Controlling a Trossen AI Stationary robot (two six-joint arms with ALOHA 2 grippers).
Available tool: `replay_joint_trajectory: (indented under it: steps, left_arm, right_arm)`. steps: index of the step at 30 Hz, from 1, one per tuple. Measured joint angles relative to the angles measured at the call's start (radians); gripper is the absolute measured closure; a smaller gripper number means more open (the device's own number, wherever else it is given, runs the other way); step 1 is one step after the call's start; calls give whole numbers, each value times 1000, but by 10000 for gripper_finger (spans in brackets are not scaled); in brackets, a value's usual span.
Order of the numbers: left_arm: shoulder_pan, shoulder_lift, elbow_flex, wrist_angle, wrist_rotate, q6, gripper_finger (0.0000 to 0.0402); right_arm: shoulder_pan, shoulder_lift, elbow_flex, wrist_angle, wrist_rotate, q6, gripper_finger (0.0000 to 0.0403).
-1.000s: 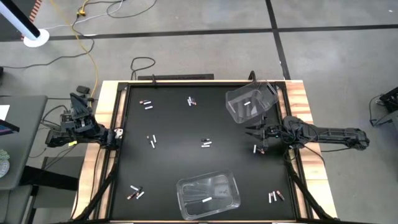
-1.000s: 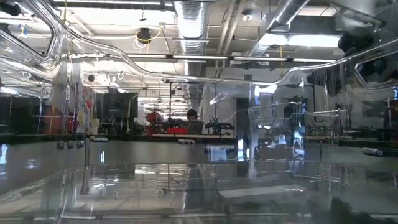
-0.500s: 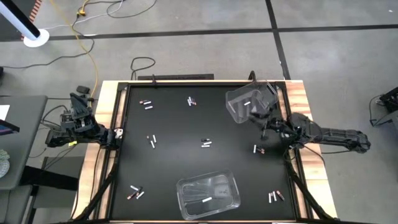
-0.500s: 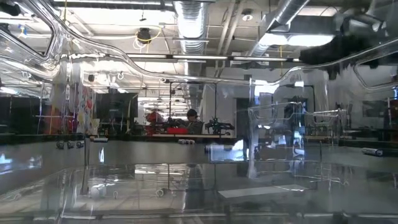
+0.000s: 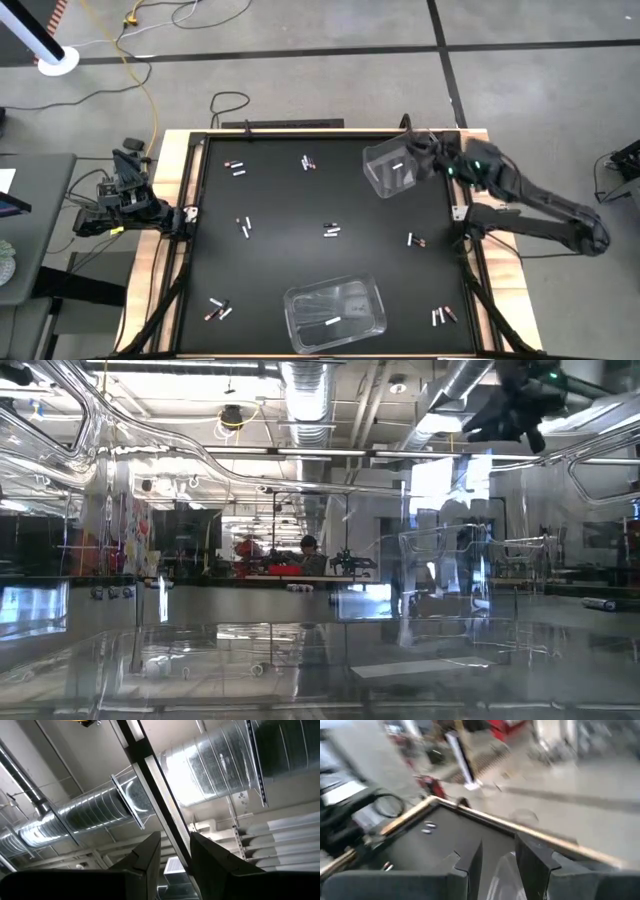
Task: Sort batteries
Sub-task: Adjust the top transparent bin
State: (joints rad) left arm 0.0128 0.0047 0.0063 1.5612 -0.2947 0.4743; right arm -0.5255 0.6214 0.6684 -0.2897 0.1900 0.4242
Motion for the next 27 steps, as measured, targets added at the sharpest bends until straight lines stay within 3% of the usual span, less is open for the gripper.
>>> replay_joint_trajectory:
  steps: [6,10,18,27]
  left_arm:
    - [0,0,0,-1,0,0,300]
    - [0,0,0,-1,0,0,300]
    - [0,0,0,0,0,0,300]
    - [0,0,0,0,0,0,300]
  right_arm:
    - [-107,208,295,-397,0,252,270]
    - [-143,287,400,-588,0,401,270]
    - [-140,310,380,-847,-5,786,270]
    - [-116,344,274,-880,-30,1072,270]
